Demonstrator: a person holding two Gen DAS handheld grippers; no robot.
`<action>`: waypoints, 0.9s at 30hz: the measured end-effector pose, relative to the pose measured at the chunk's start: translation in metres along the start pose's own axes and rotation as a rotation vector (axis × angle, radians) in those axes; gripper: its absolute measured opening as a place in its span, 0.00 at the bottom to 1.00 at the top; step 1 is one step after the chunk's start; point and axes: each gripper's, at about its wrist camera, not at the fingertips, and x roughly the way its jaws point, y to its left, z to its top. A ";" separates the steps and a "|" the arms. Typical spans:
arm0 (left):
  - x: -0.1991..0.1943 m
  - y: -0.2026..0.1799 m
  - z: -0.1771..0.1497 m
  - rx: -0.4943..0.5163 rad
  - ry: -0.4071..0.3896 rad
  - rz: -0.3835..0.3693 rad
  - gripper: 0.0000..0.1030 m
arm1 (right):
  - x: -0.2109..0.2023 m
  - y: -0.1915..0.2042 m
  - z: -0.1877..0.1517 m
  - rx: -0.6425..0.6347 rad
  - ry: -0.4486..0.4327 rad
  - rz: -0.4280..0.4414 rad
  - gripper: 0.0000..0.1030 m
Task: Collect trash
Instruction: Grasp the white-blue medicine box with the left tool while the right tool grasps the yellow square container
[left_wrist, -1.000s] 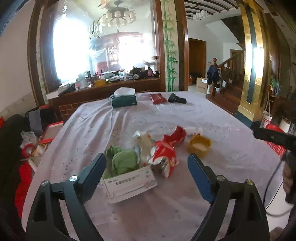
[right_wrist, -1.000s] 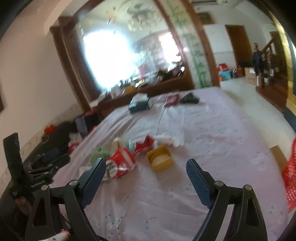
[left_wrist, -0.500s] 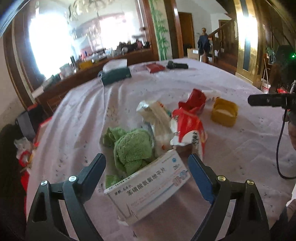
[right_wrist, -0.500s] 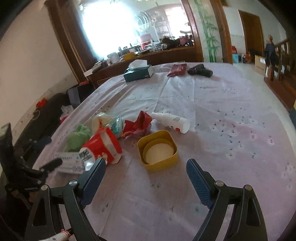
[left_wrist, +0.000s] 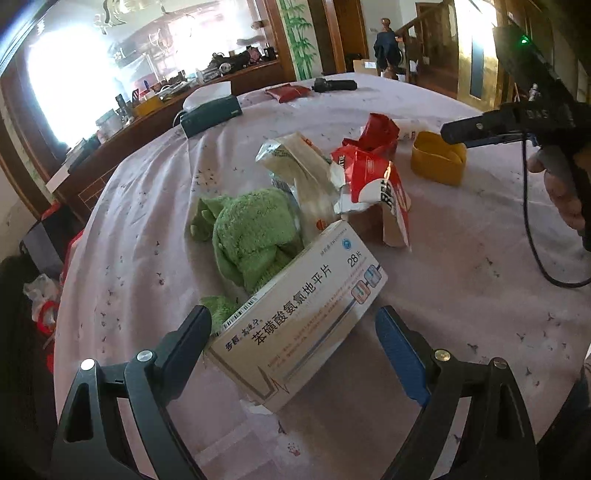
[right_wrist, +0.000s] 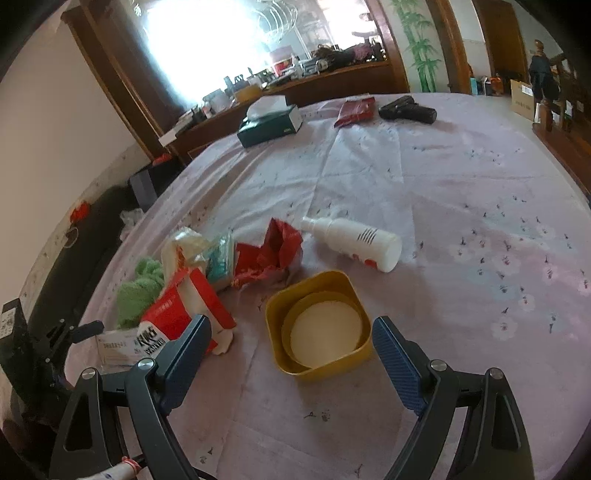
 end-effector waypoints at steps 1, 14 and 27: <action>0.000 0.001 0.002 -0.005 -0.006 -0.009 0.87 | 0.000 0.000 -0.001 0.000 0.004 0.009 0.89; 0.014 -0.002 -0.003 0.026 0.064 0.051 0.80 | 0.011 0.019 -0.008 -0.130 0.047 -0.093 0.90; 0.001 -0.010 0.000 -0.058 0.033 -0.007 0.60 | 0.012 0.011 -0.009 -0.103 0.055 -0.203 0.67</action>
